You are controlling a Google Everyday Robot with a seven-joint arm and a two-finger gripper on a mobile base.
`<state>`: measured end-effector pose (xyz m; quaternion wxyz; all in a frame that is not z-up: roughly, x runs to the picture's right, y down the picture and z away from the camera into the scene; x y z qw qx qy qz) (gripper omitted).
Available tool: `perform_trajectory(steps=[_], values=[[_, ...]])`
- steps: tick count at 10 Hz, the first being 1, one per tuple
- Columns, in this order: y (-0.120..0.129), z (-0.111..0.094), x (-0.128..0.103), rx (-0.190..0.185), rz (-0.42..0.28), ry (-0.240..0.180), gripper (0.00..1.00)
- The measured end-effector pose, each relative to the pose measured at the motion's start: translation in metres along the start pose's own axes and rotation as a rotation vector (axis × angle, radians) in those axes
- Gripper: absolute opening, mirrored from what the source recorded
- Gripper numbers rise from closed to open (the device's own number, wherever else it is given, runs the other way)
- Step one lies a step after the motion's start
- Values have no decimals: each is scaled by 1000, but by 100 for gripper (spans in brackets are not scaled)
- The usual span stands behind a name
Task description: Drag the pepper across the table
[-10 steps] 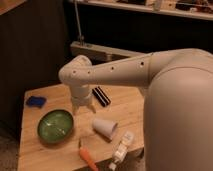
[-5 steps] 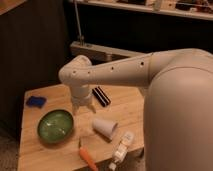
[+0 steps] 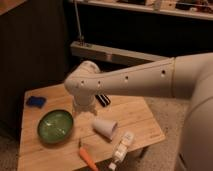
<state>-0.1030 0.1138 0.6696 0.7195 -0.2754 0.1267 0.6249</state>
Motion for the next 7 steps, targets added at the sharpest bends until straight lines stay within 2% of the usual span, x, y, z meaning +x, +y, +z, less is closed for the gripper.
perform_trajectory(steps=[2, 3, 6, 7], values=[[2, -3, 9, -45, -21, -9, 65], [5, -2, 12, -69, -29, 2, 65], [0, 4, 13, -175, -3, 52, 65], [-2, 5, 14, -191, 3, 61, 65]])
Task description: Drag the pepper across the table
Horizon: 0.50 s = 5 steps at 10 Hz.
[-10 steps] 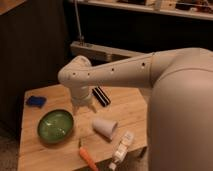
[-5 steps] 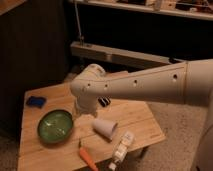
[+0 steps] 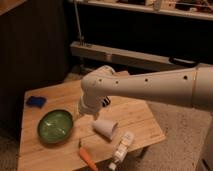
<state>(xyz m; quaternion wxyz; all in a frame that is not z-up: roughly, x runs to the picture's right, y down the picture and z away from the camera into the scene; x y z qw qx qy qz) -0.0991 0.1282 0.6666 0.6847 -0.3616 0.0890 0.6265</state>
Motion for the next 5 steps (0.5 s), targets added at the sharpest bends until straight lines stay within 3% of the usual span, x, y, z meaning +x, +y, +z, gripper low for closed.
perform_trajectory(steps=[2, 5], values=[[-2, 0, 7, -17, -2, 10, 65], [2, 9, 20, -80, -28, 36, 65]])
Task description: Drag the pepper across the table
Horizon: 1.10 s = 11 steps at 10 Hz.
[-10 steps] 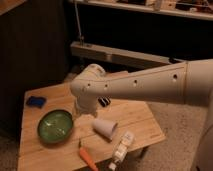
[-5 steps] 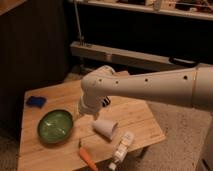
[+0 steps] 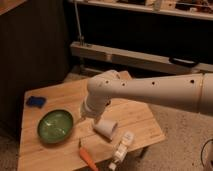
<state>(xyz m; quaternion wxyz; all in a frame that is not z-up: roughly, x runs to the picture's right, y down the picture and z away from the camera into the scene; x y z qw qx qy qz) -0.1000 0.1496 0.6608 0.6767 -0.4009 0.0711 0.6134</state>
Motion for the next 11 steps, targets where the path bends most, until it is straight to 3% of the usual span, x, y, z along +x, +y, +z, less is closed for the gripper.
perform_trajectory(steps=[2, 7, 11], values=[[0, 2, 8, -10, -11, 4, 65], [-13, 25, 31, 63, -4, -24, 65], [-15, 46, 40, 36, -34, -56, 65]])
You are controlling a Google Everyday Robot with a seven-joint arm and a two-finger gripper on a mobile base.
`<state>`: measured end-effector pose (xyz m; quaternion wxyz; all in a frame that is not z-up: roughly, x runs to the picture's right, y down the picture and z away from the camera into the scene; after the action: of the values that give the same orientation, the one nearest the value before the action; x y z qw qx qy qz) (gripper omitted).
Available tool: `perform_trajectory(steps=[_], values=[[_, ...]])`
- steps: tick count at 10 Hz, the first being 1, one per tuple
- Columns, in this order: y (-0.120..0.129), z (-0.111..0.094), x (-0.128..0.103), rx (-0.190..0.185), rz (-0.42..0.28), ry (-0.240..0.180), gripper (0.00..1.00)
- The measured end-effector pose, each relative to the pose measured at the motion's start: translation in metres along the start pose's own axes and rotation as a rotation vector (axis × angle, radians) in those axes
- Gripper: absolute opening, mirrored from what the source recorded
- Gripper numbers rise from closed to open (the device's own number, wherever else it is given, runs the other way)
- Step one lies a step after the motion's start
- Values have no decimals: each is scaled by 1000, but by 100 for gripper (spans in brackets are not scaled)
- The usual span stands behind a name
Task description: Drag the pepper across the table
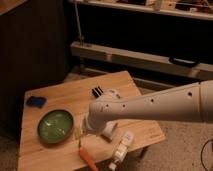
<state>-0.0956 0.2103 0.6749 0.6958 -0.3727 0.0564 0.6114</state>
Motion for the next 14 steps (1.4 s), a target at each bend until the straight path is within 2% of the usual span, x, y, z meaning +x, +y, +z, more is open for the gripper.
perform_trajectory(steps=[6, 10, 14], values=[[-3, 20, 7, -29, -8, -2, 65], [-5, 36, 11, 1, -4, 55, 65], [-5, 44, 24, -6, 8, 86, 65]])
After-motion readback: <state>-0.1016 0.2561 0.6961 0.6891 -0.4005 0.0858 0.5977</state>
